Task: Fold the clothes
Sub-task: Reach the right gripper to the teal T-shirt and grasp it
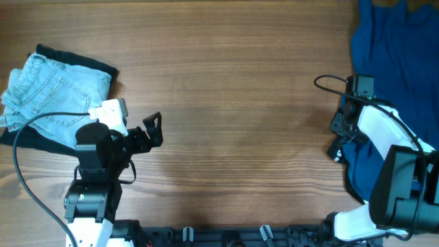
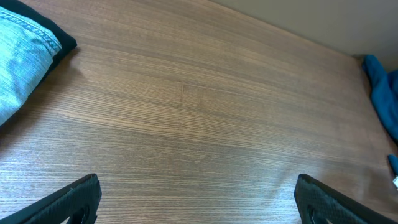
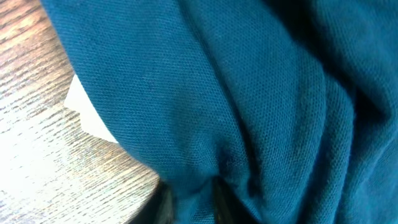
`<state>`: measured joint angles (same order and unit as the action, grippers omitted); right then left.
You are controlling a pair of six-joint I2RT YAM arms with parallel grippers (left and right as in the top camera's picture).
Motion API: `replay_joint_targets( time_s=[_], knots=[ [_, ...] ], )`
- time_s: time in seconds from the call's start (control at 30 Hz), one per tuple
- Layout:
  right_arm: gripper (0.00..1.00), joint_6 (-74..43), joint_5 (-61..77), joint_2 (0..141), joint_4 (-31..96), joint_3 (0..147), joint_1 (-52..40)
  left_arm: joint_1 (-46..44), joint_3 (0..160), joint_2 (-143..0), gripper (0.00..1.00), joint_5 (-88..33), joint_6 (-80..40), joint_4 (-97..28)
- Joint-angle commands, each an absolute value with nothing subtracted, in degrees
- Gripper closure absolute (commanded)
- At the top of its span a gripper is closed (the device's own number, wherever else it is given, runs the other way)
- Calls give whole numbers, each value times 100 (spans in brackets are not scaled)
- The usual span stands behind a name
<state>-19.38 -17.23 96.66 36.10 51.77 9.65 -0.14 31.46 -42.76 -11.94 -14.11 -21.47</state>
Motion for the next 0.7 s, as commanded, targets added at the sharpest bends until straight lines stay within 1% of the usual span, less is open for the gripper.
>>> replay_joint_targets(
  time_s=[0.0,0.1,0.17,0.3,0.43,0.57,0.67],
  knots=[
    [96,-1955,-1863,9767,3588,5164,989,-14,3258,-4276,0,-1306,-1441,-2132],
    [96,-1951,-1798,9760,3618,5168,989,-14,3258,-4276,0,-1306,-1441,-2130],
    [96,-1951,-1780,9666,3859,5295,989,-14,3258,-4276,0,-1306,-1441,-2130],
    [96,-1914,-1627,9177,4536,6134,1050,-14,3258,-4276,0,-1304,-1439,-2126],
    [96,-843,-797,8466,4919,7703,1090,-14,3258,-4276,0,-1306,-1441,-2128],
    [96,-228,-412,8082,4737,7898,1090,-14,3258,-4276,0,-1304,-1439,-2128],
    [96,-148,-395,8077,4755,7898,1090,-14,3258,-4276,0,-1304,-1441,-2128]
  ],
)
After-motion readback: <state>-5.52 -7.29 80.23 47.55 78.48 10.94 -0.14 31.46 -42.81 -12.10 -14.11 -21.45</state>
